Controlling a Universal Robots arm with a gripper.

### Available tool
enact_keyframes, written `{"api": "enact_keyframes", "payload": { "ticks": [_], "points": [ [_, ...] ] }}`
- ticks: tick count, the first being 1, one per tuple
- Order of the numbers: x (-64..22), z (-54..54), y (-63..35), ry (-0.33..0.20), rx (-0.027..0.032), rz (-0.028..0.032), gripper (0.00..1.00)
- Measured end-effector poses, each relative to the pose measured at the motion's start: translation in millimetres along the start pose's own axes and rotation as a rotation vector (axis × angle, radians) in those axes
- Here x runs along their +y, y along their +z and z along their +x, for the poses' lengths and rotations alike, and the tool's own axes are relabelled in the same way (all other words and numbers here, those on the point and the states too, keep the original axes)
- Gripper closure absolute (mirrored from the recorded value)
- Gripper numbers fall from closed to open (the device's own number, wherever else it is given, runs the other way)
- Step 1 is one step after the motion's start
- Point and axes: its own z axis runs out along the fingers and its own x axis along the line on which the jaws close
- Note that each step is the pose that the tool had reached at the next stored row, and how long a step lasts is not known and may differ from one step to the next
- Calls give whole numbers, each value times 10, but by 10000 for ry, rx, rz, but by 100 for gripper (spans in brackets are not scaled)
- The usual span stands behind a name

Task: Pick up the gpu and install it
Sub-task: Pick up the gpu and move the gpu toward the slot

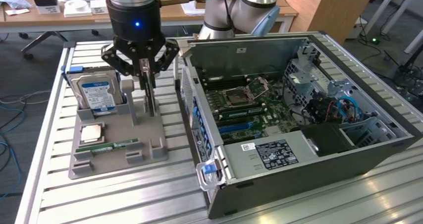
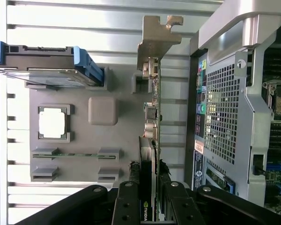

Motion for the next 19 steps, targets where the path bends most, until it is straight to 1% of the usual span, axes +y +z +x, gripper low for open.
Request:
{"api": "enact_keyframes", "payload": {
  "ticks": [8, 19],
  "points": [
    [3, -4, -122, 0, 0, 0, 74],
    [6, -7, -240, 0, -1, 0, 74]
  ]
}}
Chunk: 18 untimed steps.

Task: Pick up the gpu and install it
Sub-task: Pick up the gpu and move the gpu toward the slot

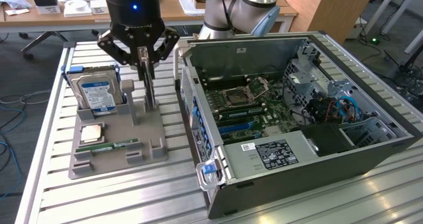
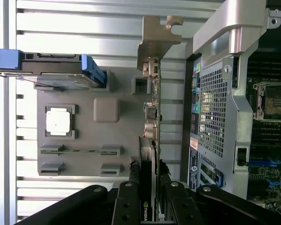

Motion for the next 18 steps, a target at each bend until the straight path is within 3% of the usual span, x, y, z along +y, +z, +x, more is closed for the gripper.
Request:
{"api": "enact_keyframes", "payload": {
  "ticks": [18],
  "points": [
    [6, -7, -244, 0, 0, 0, 74]
  ]
}}
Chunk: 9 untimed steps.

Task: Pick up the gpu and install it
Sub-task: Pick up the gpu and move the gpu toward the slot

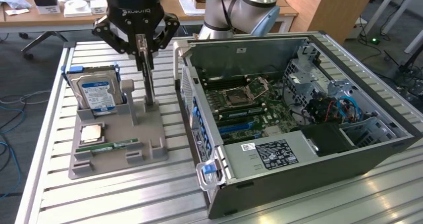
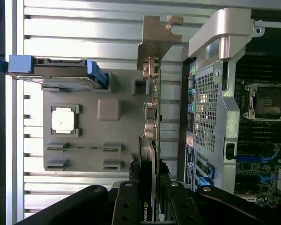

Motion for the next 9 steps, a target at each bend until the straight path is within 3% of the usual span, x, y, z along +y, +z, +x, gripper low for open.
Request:
{"api": "enact_keyframes", "payload": {
  "ticks": [9],
  "points": [
    [1, -1, -31, 0, 0, 0, 74]
  ]
}}
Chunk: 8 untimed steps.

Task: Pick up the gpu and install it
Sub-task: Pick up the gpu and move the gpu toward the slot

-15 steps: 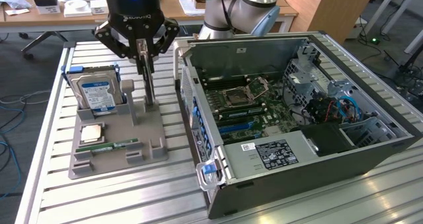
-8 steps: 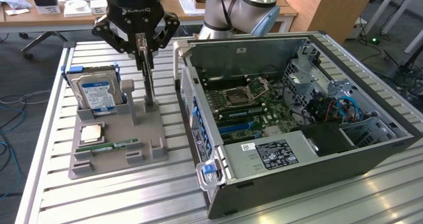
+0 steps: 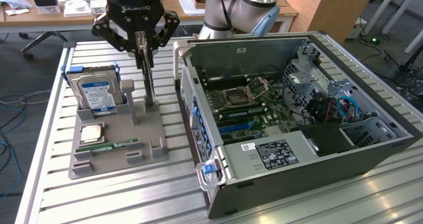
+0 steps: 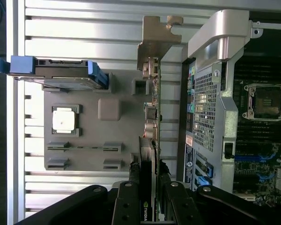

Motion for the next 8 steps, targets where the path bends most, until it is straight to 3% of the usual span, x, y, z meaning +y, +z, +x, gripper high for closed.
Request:
{"api": "enact_keyframes", "payload": {
  "ticks": [8],
  "points": [
    [3, -3, -114, 0, 0, -1, 74]
  ]
}}
